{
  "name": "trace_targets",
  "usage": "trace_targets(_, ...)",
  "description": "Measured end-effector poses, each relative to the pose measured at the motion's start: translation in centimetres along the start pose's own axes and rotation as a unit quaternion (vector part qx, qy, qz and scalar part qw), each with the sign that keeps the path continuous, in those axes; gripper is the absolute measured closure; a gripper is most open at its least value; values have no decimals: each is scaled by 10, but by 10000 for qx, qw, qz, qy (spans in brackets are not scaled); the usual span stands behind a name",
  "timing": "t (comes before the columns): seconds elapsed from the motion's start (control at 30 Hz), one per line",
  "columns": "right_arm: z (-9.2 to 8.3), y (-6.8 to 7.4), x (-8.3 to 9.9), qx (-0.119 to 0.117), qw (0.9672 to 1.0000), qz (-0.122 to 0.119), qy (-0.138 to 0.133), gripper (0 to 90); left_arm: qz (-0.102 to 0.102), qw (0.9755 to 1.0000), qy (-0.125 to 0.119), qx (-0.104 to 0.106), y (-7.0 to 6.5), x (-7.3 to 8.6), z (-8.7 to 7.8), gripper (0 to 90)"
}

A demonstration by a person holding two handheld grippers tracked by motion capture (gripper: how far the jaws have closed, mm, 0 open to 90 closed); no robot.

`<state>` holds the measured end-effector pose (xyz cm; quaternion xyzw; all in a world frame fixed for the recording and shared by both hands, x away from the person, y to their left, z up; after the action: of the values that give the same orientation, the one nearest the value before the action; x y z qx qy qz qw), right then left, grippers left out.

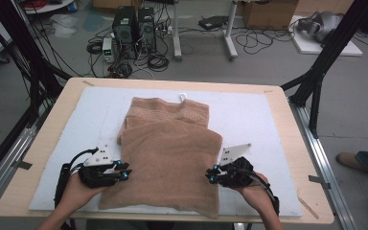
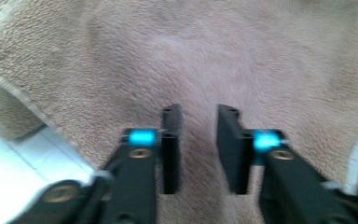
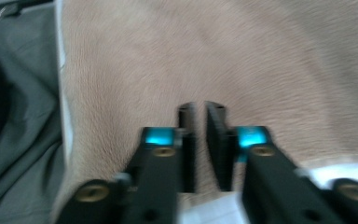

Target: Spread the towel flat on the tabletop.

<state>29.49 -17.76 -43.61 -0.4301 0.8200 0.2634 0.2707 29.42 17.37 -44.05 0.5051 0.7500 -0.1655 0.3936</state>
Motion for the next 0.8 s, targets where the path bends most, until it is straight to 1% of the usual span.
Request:
trace_targets(0.03, 4, -3, -3, -48, 10000, 18, 62, 698, -60, 10000, 67, -39, 4, 1, 5, 627)
trace_targets(0.07, 10, -7, -5, -50, 9999, -26, 88, 670, -113, 9998, 148, -37, 8, 2, 11, 622)
trace_targets(0.1, 16, -11, -8, -18, 9999, -14, 155, 662, -107, 9995, 284, -99, 12, 6, 18, 610)
trace_targets(0.13, 25, -14, -9, -68, 9997, 43, 248, 639, -105, 9990, 410, -106, 13, 9, 22, 602)
trace_targets(0.17, 31, -17, -10, -48, 9996, 50, 262, 635, -105, 9980, 615, -66, 14, 13, 29, 601)
trace_targets(0.2, 39, -19, -9, -53, 9992, 114, 370, 645, -54, 9973, 733, -50, 14, 15, 32, 623)
trace_targets(0.23, 43, -19, -7, -75, 9989, 125, 442, 661, -9, 9979, 651, -56, 13, 15, 33, 646)
trace_targets(0.27, 49, -19, -5, -104, 9984, 154, 532, 679, 20, 9978, 656, -25, 13, 15, 34, 681)
trace_targets(0.3, 50, -19, -5, -36, 9991, 117, 401, 722, 41, 9981, 622, 17, 10, 14, 34, 717)
trace_targets(0.33, 49, -19, -3, -41, 9992, 136, 367, 785, 95, 9981, 607, 33, 9, 15, 33, 775)
trace_targets(0.37, 49, -19, -3, -115, 9992, 137, 371, 829, 101, 9983, 578, 15, 8, 15, 33, 804)
trace_targets(0.4, 49, -18, -2, -126, 9991, 158, 368, 847, 19, 9987, 509, 2, 7, 16, 33, 821)
trace_targets(0.47, 49, -16, -2, -111, 9992, 88, 365, 860, -26, 9990, 451, 0, 7, 18, 30, 835)
trace_targets(0.53, 48, -14, -2, -145, 9991, 58, 394, 863, -48, 9993, 372, -27, 3, 20, 25, 839)
trace_targets(0.57, 46, -11, -1, -193, 9988, 38, 445, 863, -46, 9994, 354, 2, 1, 20, 22, 840)
trace_targets(0.7, 35, 3, 4, -350, 9986, -32, 391, 862, -133, 9997, 103, 184, -12, 21, 3, 844)
trace_targets(0.73, 30, 7, 5, -404, 9986, -41, 327, 861, -91, 9997, 18, 229, -15, 19, -3, 843)
trace_targets(0.77, 24, 11, 5, -390, 9989, -69, 249, 853, -32, 9996, -94, 259, -16, 16, -9, 836)
trace_targets(0.8, 18, 13, 4, -316, 9993, -124, 123, 807, 49, 9998, -184, 108, -14, 10, -15, 813)
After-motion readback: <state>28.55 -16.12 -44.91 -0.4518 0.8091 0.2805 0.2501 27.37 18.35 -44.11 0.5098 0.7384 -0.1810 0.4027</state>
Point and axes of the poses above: each handheld gripper's, and its own axes: z roughly forward along the jaws, x roughly out of its underside, y roughly to its left, the point moved 5 cm from there along z, roughly forward along the jaws, and after that the axes turned 12 degrees about z, right-handed, at the moved point
